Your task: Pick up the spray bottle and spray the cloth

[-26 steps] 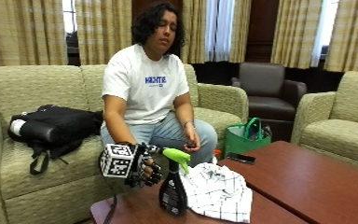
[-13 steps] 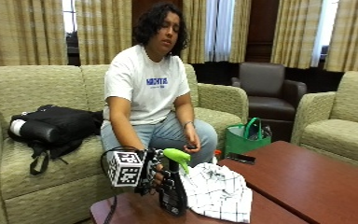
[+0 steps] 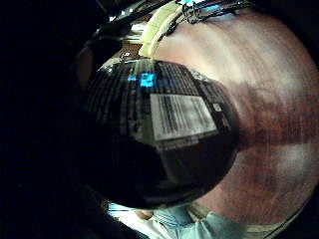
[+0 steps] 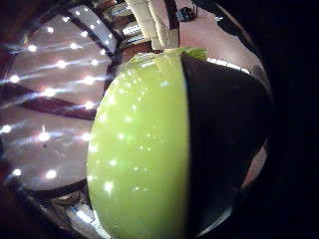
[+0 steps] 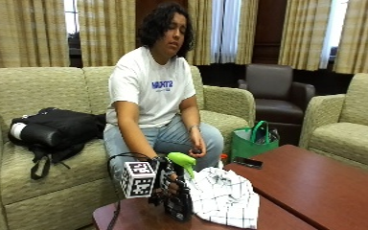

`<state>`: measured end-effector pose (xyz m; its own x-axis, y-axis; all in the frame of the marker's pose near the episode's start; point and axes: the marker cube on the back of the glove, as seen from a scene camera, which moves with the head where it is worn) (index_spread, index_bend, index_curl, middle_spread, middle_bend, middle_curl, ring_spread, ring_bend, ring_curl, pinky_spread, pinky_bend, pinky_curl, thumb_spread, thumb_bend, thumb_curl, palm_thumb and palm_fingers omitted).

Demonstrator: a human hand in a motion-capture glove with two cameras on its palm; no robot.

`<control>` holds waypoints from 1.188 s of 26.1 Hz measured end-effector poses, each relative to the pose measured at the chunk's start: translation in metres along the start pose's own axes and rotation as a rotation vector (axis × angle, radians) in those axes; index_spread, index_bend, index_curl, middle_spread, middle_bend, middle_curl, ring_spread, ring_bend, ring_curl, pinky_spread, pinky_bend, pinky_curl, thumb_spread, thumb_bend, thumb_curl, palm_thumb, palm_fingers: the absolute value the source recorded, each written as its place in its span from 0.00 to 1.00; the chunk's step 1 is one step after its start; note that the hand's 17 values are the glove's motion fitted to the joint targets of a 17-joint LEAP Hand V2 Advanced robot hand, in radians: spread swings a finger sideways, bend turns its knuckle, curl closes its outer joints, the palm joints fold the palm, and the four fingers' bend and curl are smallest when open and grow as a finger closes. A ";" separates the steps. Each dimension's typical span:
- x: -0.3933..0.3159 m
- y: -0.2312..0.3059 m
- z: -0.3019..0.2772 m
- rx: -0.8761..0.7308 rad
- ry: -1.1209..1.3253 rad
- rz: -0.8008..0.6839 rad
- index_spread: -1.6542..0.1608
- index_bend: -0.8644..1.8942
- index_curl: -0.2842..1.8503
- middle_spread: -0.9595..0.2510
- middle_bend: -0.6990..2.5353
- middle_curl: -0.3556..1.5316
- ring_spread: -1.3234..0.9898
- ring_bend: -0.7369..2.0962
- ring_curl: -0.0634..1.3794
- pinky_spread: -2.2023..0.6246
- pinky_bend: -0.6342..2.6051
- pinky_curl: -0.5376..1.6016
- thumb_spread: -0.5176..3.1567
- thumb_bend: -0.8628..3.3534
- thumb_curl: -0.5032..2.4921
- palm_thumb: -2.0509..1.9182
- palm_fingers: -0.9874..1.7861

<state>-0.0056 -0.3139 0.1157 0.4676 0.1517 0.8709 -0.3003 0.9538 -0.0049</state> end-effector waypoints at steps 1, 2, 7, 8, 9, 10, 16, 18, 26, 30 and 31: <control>0.000 -0.002 -0.001 0.006 0.010 -0.003 0.69 0.35 0.22 0.68 0.30 0.39 0.50 0.41 0.27 0.83 0.30 0.41 0.37 0.20 0.29 0.72 0.50; -0.001 -0.004 -0.001 0.010 0.021 -0.004 0.70 0.35 0.22 0.68 0.30 0.39 0.50 0.41 0.27 0.83 0.30 0.41 0.37 0.20 0.29 0.72 0.51; -0.003 -0.014 -0.001 0.012 0.050 -0.025 0.70 0.35 0.22 0.67 0.31 0.39 0.49 0.42 0.27 0.82 0.30 0.41 0.37 0.20 0.29 0.72 0.52; -0.003 -0.016 0.000 0.012 0.047 -0.037 0.70 0.35 0.22 0.67 0.31 0.39 0.49 0.42 0.27 0.82 0.30 0.41 0.37 0.20 0.29 0.72 0.52; -0.004 -0.019 0.001 0.013 0.043 -0.048 0.70 0.35 0.22 0.67 0.31 0.39 0.49 0.43 0.28 0.82 0.30 0.41 0.37 0.20 0.29 0.72 0.52; -0.004 -0.022 0.002 0.014 0.039 -0.057 0.70 0.35 0.22 0.66 0.31 0.39 0.49 0.43 0.28 0.82 0.30 0.41 0.37 0.20 0.29 0.72 0.52; -0.005 -0.035 0.009 0.006 0.038 -0.071 0.70 0.36 0.22 0.67 0.31 0.39 0.48 0.46 0.28 0.79 0.29 0.40 0.39 0.21 0.30 0.74 0.62; -0.006 -0.039 0.009 0.007 0.046 -0.079 0.71 0.36 0.23 0.66 0.32 0.39 0.48 0.47 0.29 0.78 0.28 0.40 0.39 0.21 0.31 0.74 0.65; -0.013 -0.050 0.007 0.023 0.069 -0.109 0.73 0.36 0.24 0.66 0.30 0.39 0.48 0.49 0.31 0.75 0.28 0.41 0.37 0.20 0.33 0.75 0.74; -0.019 -0.049 0.008 0.059 0.042 -0.135 0.74 0.39 0.27 0.64 0.30 0.40 0.49 0.48 0.32 0.74 0.26 0.41 0.36 0.20 0.33 0.75 0.78; -0.021 -0.049 0.007 0.070 0.036 -0.143 0.74 0.39 0.27 0.64 0.31 0.40 0.49 0.48 0.32 0.74 0.26 0.41 0.35 0.20 0.34 0.75 0.79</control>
<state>-0.0066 -0.3657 0.1013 0.5387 0.0258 0.8421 -0.2852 0.9461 0.1534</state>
